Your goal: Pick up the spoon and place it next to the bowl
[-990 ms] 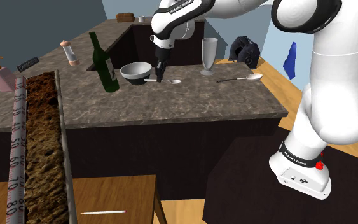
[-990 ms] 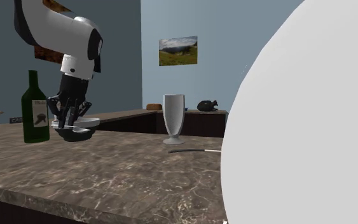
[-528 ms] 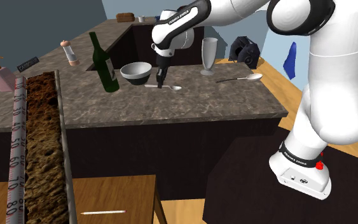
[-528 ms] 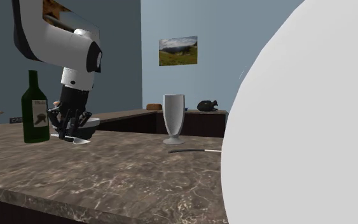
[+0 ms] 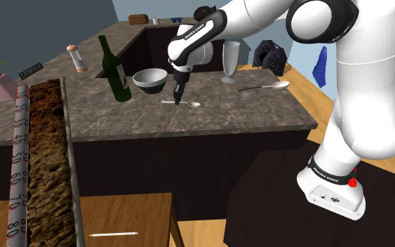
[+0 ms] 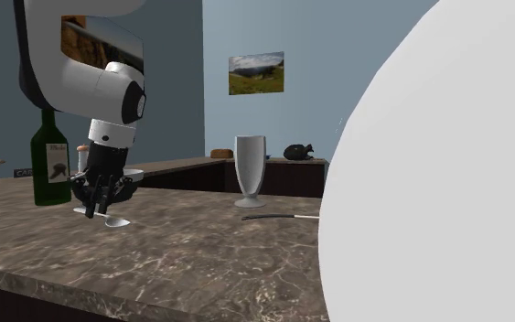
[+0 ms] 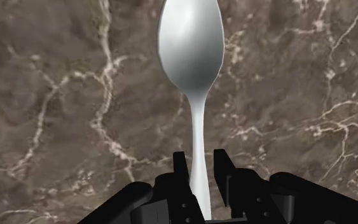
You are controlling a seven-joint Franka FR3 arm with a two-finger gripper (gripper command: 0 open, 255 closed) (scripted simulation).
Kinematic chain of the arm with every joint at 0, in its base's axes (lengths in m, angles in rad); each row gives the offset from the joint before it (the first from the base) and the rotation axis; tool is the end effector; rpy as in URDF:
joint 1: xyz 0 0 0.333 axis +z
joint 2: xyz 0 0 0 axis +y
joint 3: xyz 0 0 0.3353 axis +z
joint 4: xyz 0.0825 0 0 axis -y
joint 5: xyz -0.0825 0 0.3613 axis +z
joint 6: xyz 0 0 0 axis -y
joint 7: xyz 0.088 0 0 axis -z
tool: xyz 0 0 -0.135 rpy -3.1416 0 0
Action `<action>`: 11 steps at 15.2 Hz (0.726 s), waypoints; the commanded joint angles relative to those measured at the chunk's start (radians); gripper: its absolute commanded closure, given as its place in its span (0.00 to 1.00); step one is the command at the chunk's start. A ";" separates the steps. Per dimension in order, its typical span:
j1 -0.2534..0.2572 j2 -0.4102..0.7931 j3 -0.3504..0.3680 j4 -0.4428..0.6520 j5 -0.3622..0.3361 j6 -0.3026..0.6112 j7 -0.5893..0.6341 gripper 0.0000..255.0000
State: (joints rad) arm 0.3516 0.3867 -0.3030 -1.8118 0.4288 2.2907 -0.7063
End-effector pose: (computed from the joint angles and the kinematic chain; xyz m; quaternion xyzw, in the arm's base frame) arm 0.6429 0.0653 0.3521 -0.9590 -0.2534 -0.0922 0.0876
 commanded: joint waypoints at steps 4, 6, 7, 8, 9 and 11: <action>-0.002 0.003 0.001 -0.002 0.003 0.005 -0.004 1.00; -0.002 0.003 0.001 -0.002 0.003 0.005 -0.004 1.00; -0.002 0.003 0.001 -0.002 0.003 0.005 -0.004 1.00; -0.002 0.003 0.001 -0.002 0.003 0.005 -0.004 0.00; -0.002 0.003 0.001 -0.002 0.003 0.005 -0.004 0.00; -0.002 0.003 0.001 -0.002 0.003 0.005 -0.004 0.00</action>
State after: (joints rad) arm 0.3496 0.3895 -0.3024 -1.8138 0.4316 2.2953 -0.7106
